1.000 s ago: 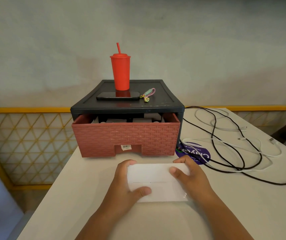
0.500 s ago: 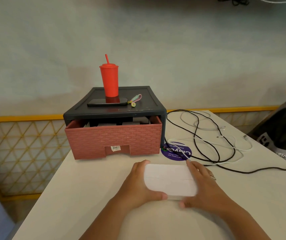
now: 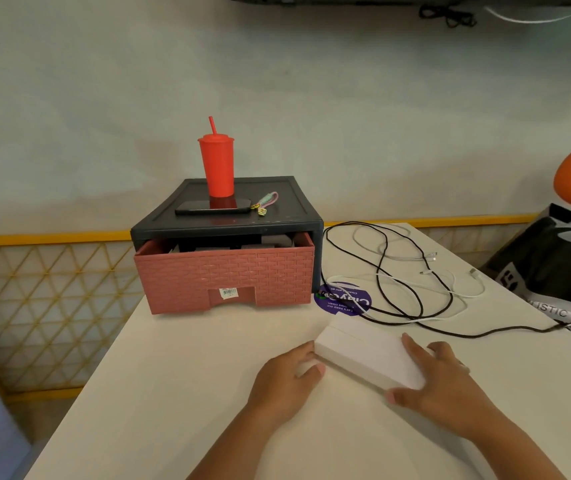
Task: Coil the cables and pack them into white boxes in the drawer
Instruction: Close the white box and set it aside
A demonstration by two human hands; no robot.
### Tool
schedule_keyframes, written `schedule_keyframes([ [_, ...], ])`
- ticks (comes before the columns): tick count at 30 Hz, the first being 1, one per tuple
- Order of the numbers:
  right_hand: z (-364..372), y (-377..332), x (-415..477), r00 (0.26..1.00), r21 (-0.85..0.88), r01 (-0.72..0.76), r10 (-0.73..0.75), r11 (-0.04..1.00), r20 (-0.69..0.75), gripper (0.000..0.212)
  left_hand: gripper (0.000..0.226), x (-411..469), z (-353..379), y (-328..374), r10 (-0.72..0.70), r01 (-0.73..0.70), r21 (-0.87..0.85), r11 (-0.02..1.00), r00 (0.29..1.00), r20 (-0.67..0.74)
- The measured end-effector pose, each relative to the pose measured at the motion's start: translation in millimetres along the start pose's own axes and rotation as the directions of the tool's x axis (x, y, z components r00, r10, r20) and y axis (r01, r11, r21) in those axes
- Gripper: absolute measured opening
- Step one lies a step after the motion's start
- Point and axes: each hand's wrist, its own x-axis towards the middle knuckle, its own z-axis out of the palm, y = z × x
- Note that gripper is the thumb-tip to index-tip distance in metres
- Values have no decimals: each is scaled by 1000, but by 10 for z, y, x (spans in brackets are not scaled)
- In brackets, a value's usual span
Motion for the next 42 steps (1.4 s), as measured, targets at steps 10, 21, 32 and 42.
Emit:
schedule_keyframes([
  [10,-115,-235,-157,986,159,-21,-6,987,168,90,84,-42,58,20,-56,56,-152,987,998,8],
  [21,-200,-526,-96,986,-137,98,-77,986,147,33,58,19,231,242,-144,111,-234,966,981,-128],
  [32,-219,-489,195,997,68,-62,65,996,-45,65,59,-5,324,240,36,-90,518,851,993,113],
  [42,-201,-521,236,994,19,-108,108,994,-24,80,48,42,40,-39,21,15,377,926,996,-91],
])
